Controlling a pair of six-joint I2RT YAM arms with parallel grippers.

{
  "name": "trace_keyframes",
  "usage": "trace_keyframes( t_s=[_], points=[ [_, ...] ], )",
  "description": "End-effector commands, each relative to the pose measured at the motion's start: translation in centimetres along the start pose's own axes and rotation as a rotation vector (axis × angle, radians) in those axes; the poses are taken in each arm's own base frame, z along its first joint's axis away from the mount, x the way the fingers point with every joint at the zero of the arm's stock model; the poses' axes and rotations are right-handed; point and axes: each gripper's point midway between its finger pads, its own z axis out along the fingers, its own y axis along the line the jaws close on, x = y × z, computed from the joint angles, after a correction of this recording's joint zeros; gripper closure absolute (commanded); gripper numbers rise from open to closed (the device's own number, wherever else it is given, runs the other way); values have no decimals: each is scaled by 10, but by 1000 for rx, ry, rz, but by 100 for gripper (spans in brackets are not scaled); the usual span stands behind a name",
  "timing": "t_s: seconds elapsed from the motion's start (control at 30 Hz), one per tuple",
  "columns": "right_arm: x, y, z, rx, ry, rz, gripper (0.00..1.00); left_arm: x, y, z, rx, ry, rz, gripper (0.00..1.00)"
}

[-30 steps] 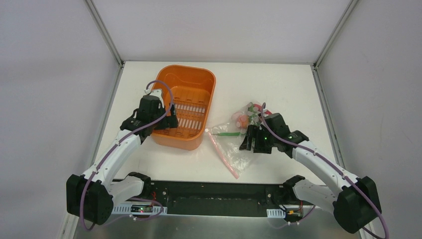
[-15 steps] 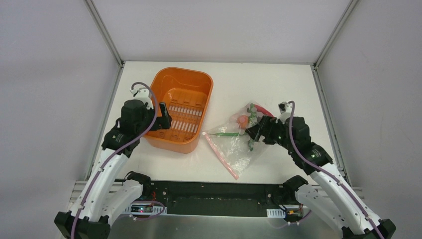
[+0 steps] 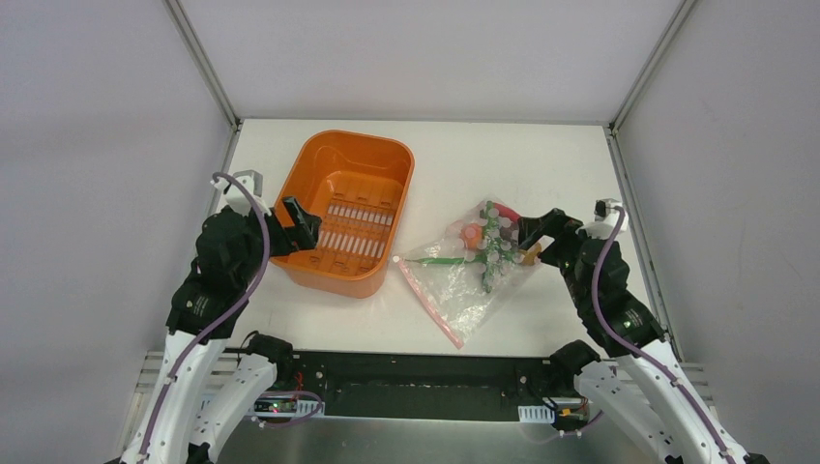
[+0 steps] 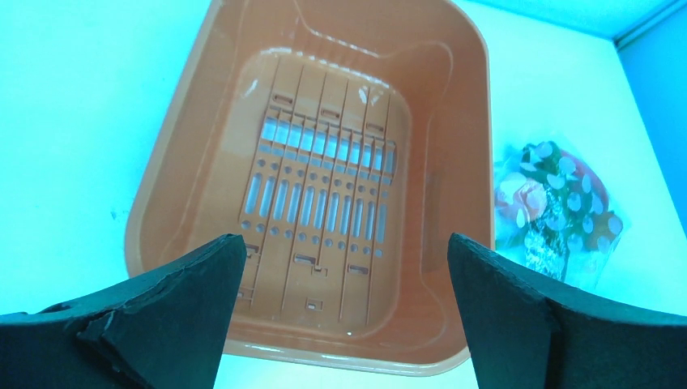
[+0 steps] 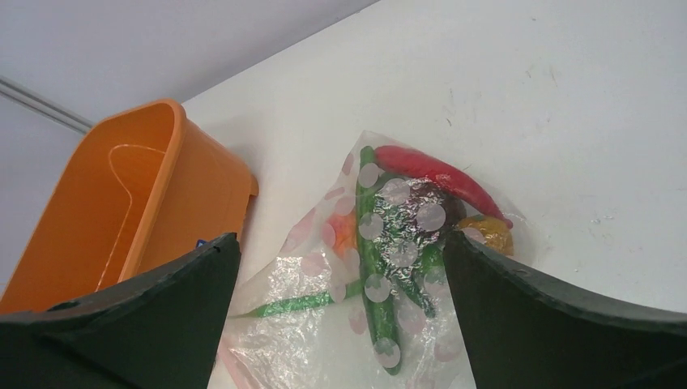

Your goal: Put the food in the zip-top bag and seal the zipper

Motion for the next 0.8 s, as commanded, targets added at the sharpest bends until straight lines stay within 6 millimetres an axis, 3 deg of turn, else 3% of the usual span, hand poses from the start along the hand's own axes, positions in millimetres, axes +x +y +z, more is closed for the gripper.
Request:
trace_keyframes(
  t_s=[0.0,0.43,0.77],
  points=[
    [-27,5,-8,-2,-84,69,0,-14,12,-10,-67,-82,-44,1],
    [-10,13,-4,-23,-5,106,0,-22,18,-20,-105,-101,-47,1],
    [-11,18,-4,-40,5,120,0,-24,19,-19,-123,-82,-35,1]
  ],
)
